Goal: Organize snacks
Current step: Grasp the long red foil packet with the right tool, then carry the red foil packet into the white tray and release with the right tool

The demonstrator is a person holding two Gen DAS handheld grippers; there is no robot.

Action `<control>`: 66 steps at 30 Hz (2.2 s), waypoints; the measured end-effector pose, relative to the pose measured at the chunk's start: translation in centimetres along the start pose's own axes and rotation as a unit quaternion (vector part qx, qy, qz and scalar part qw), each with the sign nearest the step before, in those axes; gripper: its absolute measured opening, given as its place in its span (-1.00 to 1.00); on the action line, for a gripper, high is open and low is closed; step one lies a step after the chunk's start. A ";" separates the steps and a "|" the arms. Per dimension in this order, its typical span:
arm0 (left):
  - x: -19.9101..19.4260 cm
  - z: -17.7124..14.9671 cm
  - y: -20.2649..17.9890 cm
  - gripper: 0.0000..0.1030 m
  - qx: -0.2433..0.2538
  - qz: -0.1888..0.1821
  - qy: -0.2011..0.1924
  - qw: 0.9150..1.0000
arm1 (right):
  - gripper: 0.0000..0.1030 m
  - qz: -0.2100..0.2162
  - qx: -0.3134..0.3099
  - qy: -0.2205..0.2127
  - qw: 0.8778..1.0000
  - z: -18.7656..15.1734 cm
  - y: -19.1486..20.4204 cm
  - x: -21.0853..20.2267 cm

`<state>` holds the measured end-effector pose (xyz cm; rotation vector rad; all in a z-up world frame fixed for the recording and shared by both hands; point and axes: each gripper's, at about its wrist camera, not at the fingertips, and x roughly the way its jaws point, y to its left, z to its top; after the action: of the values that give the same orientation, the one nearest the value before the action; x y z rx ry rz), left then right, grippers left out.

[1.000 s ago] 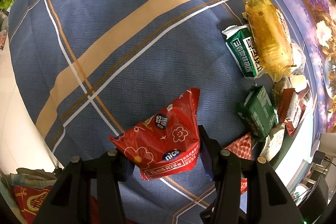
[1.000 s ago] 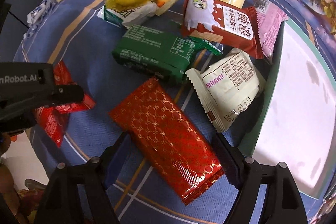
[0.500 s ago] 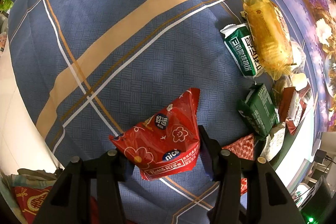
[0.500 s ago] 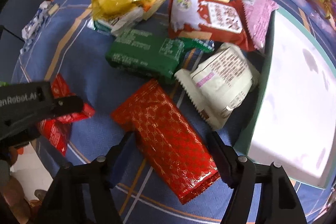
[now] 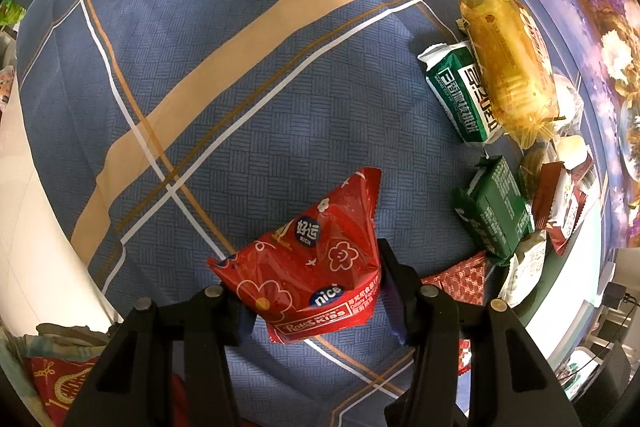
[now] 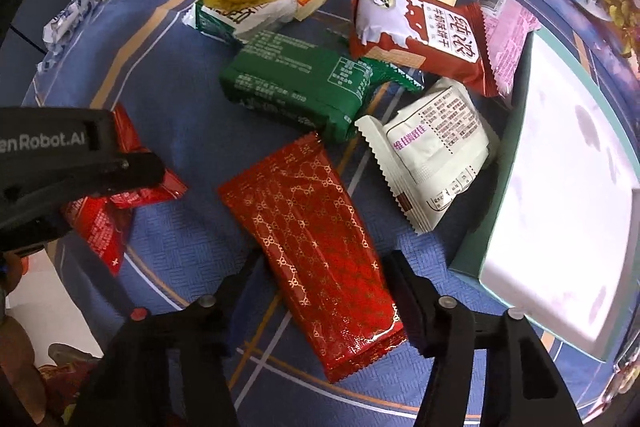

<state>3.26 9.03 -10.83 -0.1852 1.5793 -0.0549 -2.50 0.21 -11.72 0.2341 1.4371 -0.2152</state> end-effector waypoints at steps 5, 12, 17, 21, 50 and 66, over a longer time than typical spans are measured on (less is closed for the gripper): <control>0.0 0.0 0.0 0.03 -0.001 -0.001 0.000 1.000 | 0.08 0.008 -0.002 0.000 1.000 -0.4 -0.7 -1.8; -0.2 0.1 -0.1 0.03 0.000 -0.004 -0.001 1.000 | 0.07 0.022 0.007 -0.004 1.000 -1.0 -0.5 -4.6; -0.7 0.0 0.2 0.03 0.002 -0.006 -0.010 1.000 | 0.07 0.034 0.021 -0.019 0.999 -1.2 -1.3 -6.7; -1.5 -0.2 0.0 0.03 0.010 -0.008 -0.025 1.000 | 0.07 0.045 0.037 -0.038 0.998 -1.3 -2.2 -8.4; -6.3 -10.9 -15.8 0.04 0.315 -0.066 -0.089 0.943 | 0.07 -0.029 0.412 -0.074 0.908 -7.8 -24.9 -12.0; -1.7 -15.9 -25.3 0.04 0.434 -0.045 -0.071 0.897 | 0.08 -0.034 0.502 -0.070 0.861 -13.1 -31.6 -11.4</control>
<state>-10.43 -16.87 -5.00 0.4337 1.2680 -0.7872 -25.31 -26.20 -2.90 0.9964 1.0714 -1.0231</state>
